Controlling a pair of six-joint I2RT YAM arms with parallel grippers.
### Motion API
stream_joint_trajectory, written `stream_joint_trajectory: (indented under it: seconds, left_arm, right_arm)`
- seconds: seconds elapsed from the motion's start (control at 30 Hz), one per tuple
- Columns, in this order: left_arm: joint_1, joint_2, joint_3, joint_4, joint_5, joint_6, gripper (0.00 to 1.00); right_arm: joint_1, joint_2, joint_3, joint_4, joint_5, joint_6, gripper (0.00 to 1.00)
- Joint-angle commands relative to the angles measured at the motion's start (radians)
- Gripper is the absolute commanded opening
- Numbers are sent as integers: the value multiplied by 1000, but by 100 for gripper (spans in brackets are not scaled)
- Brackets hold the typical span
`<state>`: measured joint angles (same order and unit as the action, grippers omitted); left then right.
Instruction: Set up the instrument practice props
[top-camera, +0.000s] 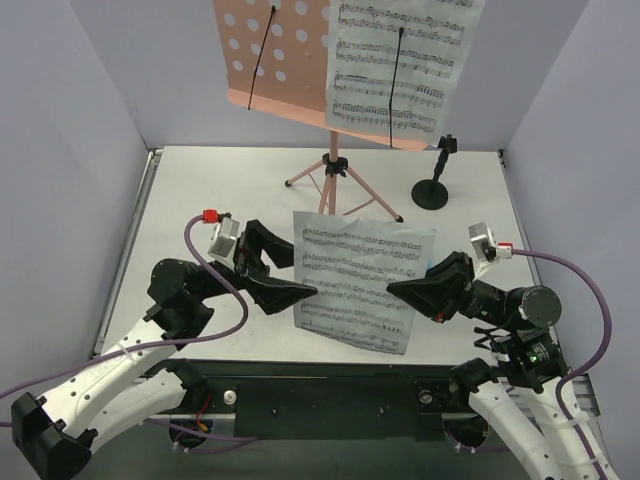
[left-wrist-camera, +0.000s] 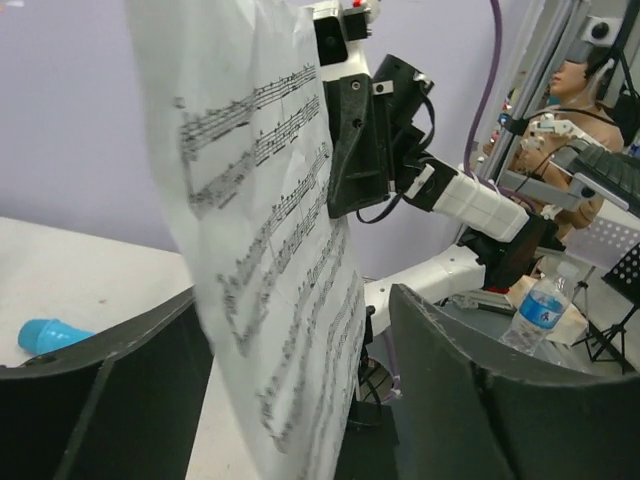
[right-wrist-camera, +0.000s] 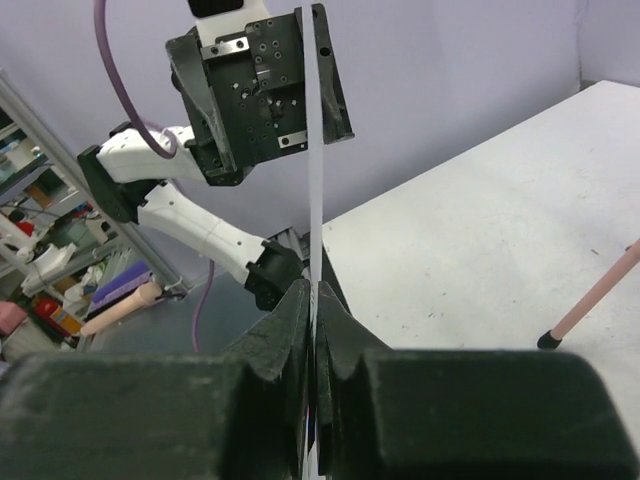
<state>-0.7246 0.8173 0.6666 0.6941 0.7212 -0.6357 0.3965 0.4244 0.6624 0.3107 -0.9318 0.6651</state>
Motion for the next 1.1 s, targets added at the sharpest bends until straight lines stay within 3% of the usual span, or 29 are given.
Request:
stream_joint_trajectory:
  seconds: [0.0, 0.1, 0.17, 0.37, 0.7, 1.07]
  left_arm:
    - [37, -15, 108, -174, -103, 85, 81]
    - [117, -36, 160, -266, -153, 116, 84]
    - [229, -41, 195, -301, -167, 120, 84]
    - [390, 20, 371, -416, -183, 211, 80]
    - [467, 221, 671, -515, -212, 361, 63]
    - [513, 384, 837, -430, -288, 461, 64]
  right_arm:
    - [10, 7, 25, 82, 100, -7, 0]
    - [8, 22, 45, 76, 129, -33, 0]
    - [11, 52, 78, 58, 128, -70, 0]
    - [28, 210, 230, -41, 136, -241, 0]
    - [105, 543, 634, -254, 181, -490, 0]
    - [156, 769, 943, -234, 375, -582, 0]
